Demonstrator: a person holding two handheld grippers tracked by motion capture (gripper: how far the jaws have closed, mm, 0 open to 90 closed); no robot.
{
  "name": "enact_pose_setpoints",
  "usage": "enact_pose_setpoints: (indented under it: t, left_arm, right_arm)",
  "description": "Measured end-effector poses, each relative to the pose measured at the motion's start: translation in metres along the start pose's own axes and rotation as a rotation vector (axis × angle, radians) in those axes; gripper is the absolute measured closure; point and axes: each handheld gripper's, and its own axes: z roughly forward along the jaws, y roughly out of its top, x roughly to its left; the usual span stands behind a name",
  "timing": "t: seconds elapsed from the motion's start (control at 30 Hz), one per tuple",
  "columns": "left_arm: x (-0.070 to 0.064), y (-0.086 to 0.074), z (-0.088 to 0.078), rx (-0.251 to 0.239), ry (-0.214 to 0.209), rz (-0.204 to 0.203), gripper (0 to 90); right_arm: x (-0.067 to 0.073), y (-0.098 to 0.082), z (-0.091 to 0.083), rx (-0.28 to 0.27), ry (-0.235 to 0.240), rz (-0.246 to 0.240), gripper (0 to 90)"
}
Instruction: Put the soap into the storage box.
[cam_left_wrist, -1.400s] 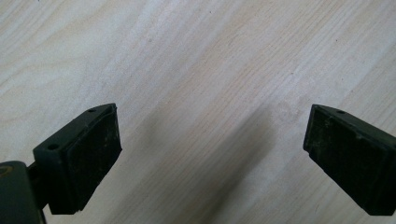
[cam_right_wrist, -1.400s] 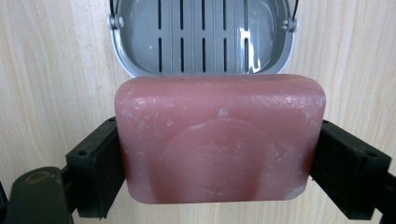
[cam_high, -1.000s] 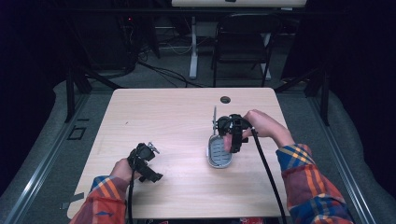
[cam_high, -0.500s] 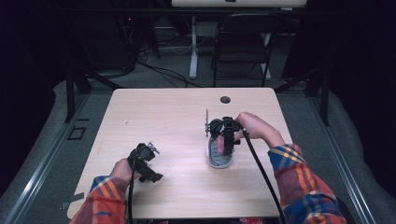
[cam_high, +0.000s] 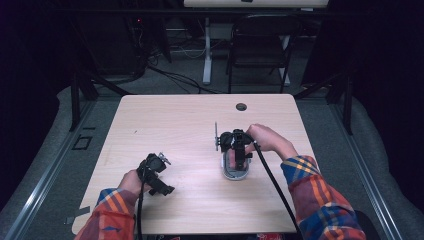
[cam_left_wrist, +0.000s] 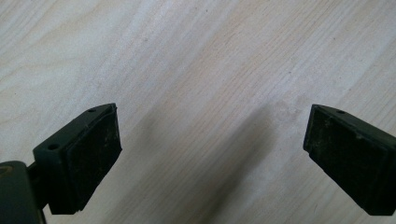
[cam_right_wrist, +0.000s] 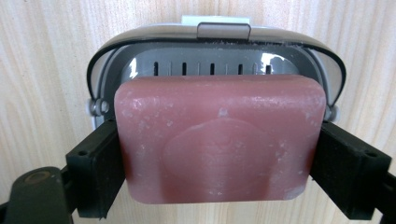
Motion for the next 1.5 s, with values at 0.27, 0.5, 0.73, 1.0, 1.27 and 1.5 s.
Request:
enact_pose_setpoints:
  t: [0.27, 0.5, 0.73, 1.0, 1.27, 1.5]
  left_arm:
    - [0.000, 0.000, 0.000, -0.002, 0.000, 0.000, 3.9]
    - [0.000, 0.000, 0.000, 0.001, -0.004, 0.002, 3.9]
    - [0.000, 0.000, 0.000, 0.004, -0.005, 0.001, 3.9]
    - [0.000, 0.000, 0.000, 0.003, -0.006, 0.001, 3.9]
    - [-0.001, 0.000, 0.000, 0.003, -0.001, 0.003, 3.9]
    - [-0.001, 0.000, 0.000, 0.005, -0.005, -0.001, 3.9]
  right_arm:
    - [-0.003, 0.008, 0.010, 0.026, 0.011, -0.004, 12.7]
    - [-0.005, 0.009, 0.014, 0.019, 0.021, 0.028, 12.7]
    - [-0.007, 0.005, 0.006, -0.029, 0.029, 0.048, 8.6]
    - [-0.001, -0.012, -0.015, -0.132, -0.005, 0.087, 3.4]
    - [0.010, -0.041, -0.039, -0.175, -0.050, 0.120, 0.1]
    - [0.016, -0.061, -0.046, -0.167, -0.084, 0.139, 0.0]
